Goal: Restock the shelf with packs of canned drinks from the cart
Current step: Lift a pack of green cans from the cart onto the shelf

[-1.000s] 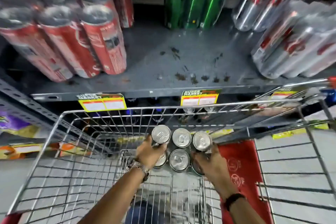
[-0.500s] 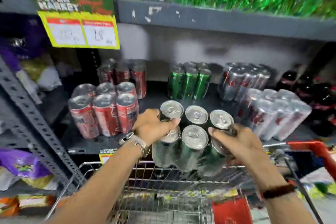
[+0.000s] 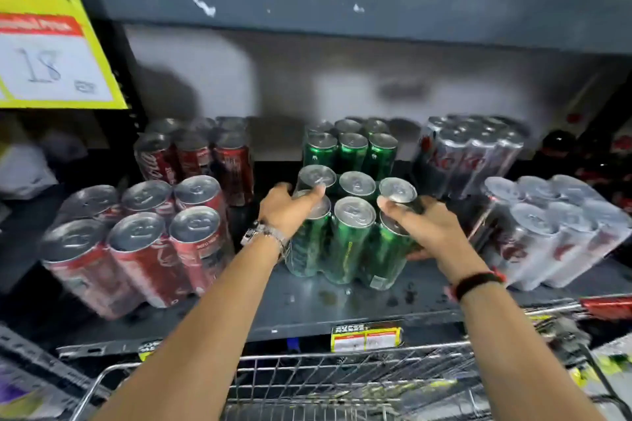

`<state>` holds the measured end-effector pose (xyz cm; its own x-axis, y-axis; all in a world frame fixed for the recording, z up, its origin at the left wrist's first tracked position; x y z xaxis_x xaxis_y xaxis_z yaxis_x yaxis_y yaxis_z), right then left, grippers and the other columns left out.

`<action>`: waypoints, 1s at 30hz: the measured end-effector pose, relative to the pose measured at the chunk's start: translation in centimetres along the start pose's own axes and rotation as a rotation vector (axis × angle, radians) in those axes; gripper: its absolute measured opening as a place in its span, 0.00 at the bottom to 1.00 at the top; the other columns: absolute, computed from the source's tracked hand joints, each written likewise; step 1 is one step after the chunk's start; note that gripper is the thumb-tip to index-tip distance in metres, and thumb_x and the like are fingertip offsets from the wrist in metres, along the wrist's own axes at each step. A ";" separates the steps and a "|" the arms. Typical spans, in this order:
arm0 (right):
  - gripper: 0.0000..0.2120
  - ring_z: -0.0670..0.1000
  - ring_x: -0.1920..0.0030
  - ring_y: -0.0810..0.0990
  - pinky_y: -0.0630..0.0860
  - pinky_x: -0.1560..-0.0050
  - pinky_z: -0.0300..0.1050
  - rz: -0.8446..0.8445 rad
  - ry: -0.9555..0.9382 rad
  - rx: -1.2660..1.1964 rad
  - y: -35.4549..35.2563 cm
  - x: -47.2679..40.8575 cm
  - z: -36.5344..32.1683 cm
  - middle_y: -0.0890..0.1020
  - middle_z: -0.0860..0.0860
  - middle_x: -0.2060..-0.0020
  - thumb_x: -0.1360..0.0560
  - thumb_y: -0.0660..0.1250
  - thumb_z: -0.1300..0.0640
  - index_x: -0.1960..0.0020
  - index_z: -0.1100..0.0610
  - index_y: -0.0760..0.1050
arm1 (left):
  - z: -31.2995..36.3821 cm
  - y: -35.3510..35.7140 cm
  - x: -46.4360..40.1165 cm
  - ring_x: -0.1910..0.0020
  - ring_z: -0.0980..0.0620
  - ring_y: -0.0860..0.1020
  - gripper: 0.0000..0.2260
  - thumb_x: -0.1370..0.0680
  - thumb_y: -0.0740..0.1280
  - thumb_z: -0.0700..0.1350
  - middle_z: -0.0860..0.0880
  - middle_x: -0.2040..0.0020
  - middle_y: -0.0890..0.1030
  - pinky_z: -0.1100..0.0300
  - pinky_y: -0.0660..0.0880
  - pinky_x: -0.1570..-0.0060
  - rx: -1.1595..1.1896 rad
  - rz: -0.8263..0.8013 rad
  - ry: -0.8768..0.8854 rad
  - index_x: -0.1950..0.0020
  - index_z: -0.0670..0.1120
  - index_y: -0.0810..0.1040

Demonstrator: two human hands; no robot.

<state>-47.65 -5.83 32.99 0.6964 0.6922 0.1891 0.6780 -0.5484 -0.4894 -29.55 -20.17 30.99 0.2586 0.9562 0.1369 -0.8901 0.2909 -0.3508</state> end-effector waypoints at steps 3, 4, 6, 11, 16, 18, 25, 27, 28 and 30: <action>0.34 0.50 0.47 0.75 0.76 0.55 0.47 -0.144 -0.003 -0.270 0.0 0.2 2.6 0.74 0.50 0.41 0.34 0.69 0.43 0.32 0.52 0.61 | -1.7 0.3 1.7 0.36 0.48 0.71 0.39 0.37 0.67 0.66 0.46 0.35 0.73 0.52 0.66 0.32 0.237 -0.035 0.057 0.34 0.45 0.64; 0.40 0.48 0.48 0.75 0.74 0.50 0.46 -0.188 -0.037 -0.311 0.3 0.5 3.5 0.73 0.50 0.41 0.37 0.70 0.44 0.31 0.52 0.58 | -2.3 0.6 2.7 0.36 0.51 0.70 0.40 0.37 0.67 0.65 0.48 0.34 0.72 0.53 0.65 0.31 0.287 -0.076 0.109 0.33 0.46 0.62; 0.50 0.50 0.45 0.76 0.73 0.42 0.48 -0.242 -0.129 -0.222 1.5 1.1 5.2 0.74 0.52 0.39 0.47 0.75 0.42 0.32 0.55 0.59 | -3.8 1.5 4.2 0.37 0.53 0.71 0.37 0.38 0.70 0.62 0.50 0.36 0.72 0.53 0.67 0.35 0.166 -0.172 0.192 0.35 0.50 0.61; 0.32 0.56 0.48 0.77 0.74 0.48 0.45 0.055 -0.232 0.091 3.8 0.6 8.7 0.78 0.57 0.48 0.45 0.80 0.54 0.46 0.59 0.70 | -7.4 1.7 3.6 0.38 0.43 0.73 0.33 0.34 0.73 0.39 0.41 0.36 0.74 0.48 0.70 0.36 -0.129 -0.063 0.224 0.33 0.45 0.61; 0.30 0.57 0.47 0.72 0.62 0.58 0.34 0.143 -0.314 0.148 3.0 0.6 8.9 0.76 0.61 0.49 0.42 0.78 0.57 0.44 0.63 0.71 | -7.3 1.6 4.5 0.42 0.43 0.76 0.31 0.34 0.73 0.36 0.39 0.41 0.78 0.48 0.72 0.38 -0.119 0.023 0.222 0.34 0.43 0.65; 0.30 0.57 0.45 0.72 0.66 0.51 0.37 0.122 -0.320 0.154 2.0 0.7 9.5 0.75 0.61 0.48 0.41 0.78 0.57 0.43 0.62 0.71 | -7.1 2.1 5.6 0.44 0.46 0.77 0.32 0.35 0.73 0.36 0.40 0.42 0.79 0.55 0.72 0.41 -0.131 0.016 0.252 0.34 0.42 0.66; 0.36 0.53 0.38 0.71 0.69 0.36 0.53 -0.005 -0.294 0.024 0.9 1.2 11.5 0.74 0.55 0.40 0.39 0.77 0.59 0.36 0.57 0.64 | -7.4 4.0 6.9 0.42 0.45 0.72 0.30 0.40 0.77 0.42 0.42 0.42 0.73 0.63 0.66 0.48 -0.262 -0.062 0.301 0.41 0.40 0.70; 0.37 0.50 0.40 0.71 0.68 0.40 0.44 -0.011 -0.292 -0.009 1.3 1.4 11.7 0.73 0.52 0.40 0.39 0.77 0.60 0.35 0.57 0.63 | -7.4 4.4 6.9 0.41 0.45 0.71 0.31 0.40 0.77 0.43 0.42 0.42 0.72 0.61 0.67 0.46 -0.292 -0.065 0.286 0.42 0.39 0.70; 0.35 0.49 0.41 0.71 0.67 0.43 0.40 0.000 -0.301 -0.011 1.4 1.4 11.6 0.74 0.52 0.42 0.38 0.76 0.61 0.36 0.57 0.64 | -7.5 4.4 6.8 0.42 0.45 0.72 0.30 0.40 0.77 0.44 0.42 0.43 0.72 0.60 0.67 0.47 -0.304 -0.055 0.280 0.43 0.39 0.70; 0.30 0.48 0.45 0.71 0.66 0.51 0.28 0.028 -0.340 -0.013 1.5 1.6 11.3 0.75 0.51 0.47 0.37 0.75 0.63 0.39 0.57 0.66 | -7.5 4.2 6.9 0.46 0.45 0.74 0.25 0.39 0.77 0.44 0.44 0.47 0.74 0.62 0.67 0.54 -0.318 -0.027 0.271 0.46 0.39 0.72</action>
<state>-48.20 -0.26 22.94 0.5981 0.7923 -0.1204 0.6639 -0.5740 -0.4793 -28.72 -12.14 23.49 0.4069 0.9096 -0.0838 -0.7328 0.2703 -0.6245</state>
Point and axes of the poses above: each hand's wrist, its own x-axis away from the middle knuckle, its own y-axis out of the palm, z = x × y, the point moved 9 cm from there along -x, towards the middle knuckle
